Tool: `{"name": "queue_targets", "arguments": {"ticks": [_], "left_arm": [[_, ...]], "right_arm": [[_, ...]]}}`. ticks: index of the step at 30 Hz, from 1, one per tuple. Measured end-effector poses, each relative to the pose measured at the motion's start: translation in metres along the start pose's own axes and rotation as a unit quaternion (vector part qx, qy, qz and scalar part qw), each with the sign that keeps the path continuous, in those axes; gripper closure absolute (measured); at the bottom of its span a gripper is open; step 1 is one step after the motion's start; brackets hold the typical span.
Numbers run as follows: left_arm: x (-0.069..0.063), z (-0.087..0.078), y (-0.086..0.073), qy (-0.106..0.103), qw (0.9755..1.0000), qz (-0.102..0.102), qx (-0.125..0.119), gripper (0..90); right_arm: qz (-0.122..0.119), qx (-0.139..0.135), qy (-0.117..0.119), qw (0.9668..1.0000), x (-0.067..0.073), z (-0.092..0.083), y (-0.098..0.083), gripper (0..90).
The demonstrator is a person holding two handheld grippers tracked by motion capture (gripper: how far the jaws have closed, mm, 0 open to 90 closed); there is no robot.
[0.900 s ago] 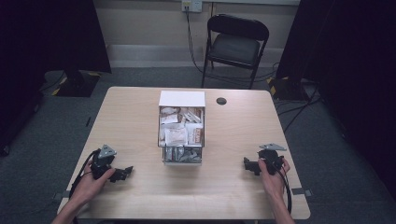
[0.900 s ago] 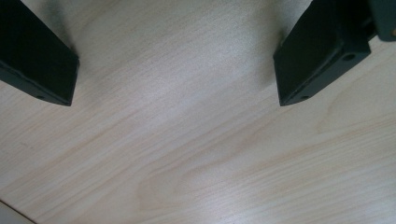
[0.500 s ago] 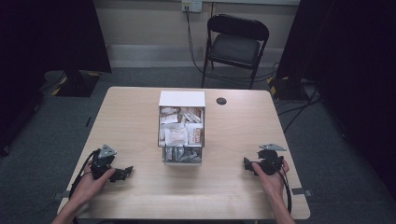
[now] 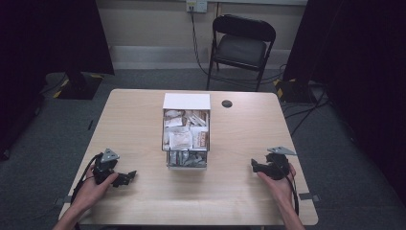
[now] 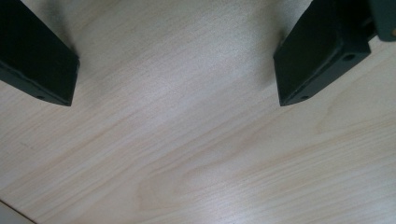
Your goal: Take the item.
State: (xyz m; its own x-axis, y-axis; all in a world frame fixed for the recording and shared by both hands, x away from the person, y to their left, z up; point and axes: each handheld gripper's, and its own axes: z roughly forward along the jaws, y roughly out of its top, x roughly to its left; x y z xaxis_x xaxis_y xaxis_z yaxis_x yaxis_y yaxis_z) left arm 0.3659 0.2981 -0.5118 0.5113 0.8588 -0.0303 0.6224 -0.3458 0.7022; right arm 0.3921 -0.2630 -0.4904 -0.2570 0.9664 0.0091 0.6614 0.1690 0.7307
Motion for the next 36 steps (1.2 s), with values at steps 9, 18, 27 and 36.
{"name": "queue_targets", "arguments": {"ticks": [9,18,27,36], "left_arm": [[0.000,0.000,0.000,0.000,1.0000,-0.001,0.000,0.0],[0.000,0.000,0.000,0.000,1.0000,-0.001,0.000,0.0],[0.000,0.000,0.000,0.000,1.0000,-0.001,0.000,0.0],[0.000,0.000,0.000,0.000,1.0000,0.000,0.000,0.0]], "right_arm": [[-0.001,-0.020,0.034,0.9992,0.005,-0.008,0.009,26.6],[-0.023,-0.032,0.050,0.9980,0.015,-0.014,0.015,28.7],[-0.029,-0.059,0.078,0.9948,0.017,-0.032,0.029,36.0],[-0.020,-0.087,0.099,0.9911,0.022,-0.045,0.038,44.0]]}}
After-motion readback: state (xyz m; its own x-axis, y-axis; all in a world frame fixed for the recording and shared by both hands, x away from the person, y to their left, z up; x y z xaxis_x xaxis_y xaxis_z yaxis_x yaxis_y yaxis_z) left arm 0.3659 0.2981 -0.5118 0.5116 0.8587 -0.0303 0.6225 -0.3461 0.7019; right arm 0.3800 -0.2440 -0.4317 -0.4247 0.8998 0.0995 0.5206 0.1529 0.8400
